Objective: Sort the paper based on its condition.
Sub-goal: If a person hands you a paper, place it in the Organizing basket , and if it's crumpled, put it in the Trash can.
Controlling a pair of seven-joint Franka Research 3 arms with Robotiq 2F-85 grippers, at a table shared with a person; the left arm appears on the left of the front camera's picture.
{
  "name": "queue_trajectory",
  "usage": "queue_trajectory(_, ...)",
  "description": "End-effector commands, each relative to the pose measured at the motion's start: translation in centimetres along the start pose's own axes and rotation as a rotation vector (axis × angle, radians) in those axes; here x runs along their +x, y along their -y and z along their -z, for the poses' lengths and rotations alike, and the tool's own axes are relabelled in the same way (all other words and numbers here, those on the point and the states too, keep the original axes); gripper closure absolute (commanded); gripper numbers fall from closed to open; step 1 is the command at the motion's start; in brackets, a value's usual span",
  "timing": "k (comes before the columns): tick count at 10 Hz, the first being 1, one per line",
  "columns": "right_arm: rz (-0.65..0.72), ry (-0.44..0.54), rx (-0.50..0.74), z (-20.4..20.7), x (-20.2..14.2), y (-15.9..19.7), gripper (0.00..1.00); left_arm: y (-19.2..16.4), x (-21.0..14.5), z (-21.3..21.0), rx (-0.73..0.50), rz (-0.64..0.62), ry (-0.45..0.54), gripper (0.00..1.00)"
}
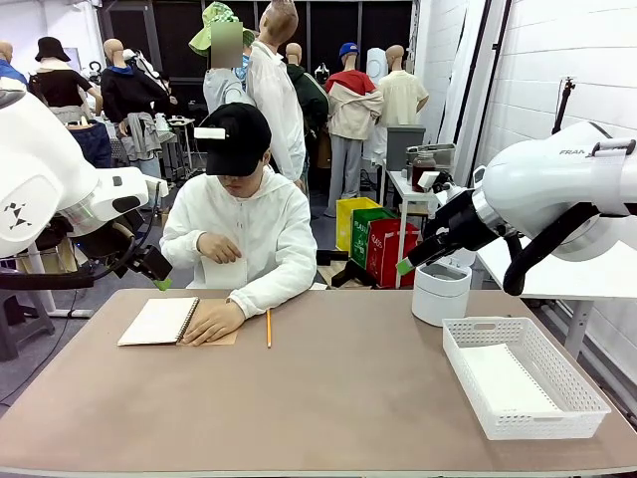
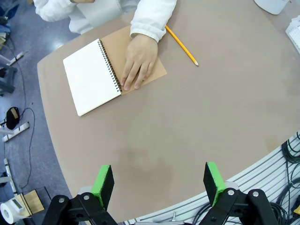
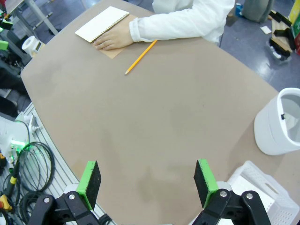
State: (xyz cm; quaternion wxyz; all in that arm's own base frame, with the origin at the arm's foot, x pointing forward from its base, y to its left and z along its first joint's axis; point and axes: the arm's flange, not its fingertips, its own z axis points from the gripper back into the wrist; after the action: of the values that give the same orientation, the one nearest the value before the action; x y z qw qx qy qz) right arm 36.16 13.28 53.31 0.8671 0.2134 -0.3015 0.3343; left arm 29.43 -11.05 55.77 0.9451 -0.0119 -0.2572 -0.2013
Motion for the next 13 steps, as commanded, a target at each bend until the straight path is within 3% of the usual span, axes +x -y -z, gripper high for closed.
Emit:
queue_trajectory(1,0.005,0.003,0.007,0.02,0.08,-0.04,0.0,0.0,0.0,-0.02,-0.002,0.0,0.001,0.0)
queue_trajectory(13,0.005,0.003,0.007,0.02,0.08,-0.04,0.0,0.0,0.0,-0.02,-0.002,0.0,0.001,0.0)
